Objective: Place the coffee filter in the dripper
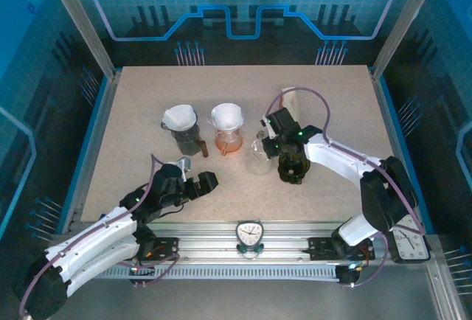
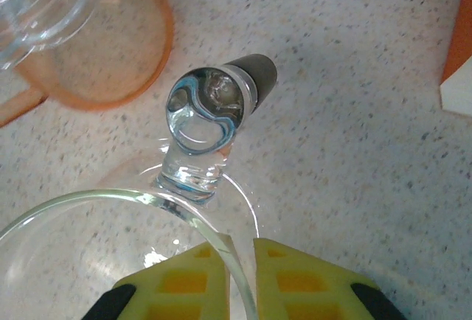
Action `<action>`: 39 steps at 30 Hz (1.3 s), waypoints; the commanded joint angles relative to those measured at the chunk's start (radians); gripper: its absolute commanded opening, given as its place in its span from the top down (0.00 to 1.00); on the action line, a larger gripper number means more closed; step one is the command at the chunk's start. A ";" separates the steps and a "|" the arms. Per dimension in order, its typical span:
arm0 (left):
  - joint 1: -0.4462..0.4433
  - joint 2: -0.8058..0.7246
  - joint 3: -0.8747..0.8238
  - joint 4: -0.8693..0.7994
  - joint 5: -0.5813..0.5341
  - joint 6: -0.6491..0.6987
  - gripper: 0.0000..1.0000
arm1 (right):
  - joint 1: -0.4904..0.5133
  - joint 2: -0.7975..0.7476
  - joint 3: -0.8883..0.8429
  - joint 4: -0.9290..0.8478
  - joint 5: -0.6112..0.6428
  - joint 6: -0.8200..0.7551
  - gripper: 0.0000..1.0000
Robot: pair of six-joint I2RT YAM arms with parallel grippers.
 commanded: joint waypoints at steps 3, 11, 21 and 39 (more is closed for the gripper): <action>0.007 -0.016 -0.028 0.011 -0.012 -0.009 0.01 | 0.106 -0.125 -0.066 -0.063 0.063 0.042 0.85; 0.008 0.002 -0.031 0.025 -0.021 -0.006 0.01 | 0.285 -0.183 -0.128 -0.118 0.137 0.126 0.84; 0.008 0.046 -0.028 0.056 -0.009 -0.014 0.01 | 0.350 -0.137 -0.147 -0.036 0.139 0.162 0.73; 0.008 0.041 -0.042 0.044 -0.021 -0.021 0.01 | 0.009 -0.438 -0.298 -0.122 0.252 0.294 0.37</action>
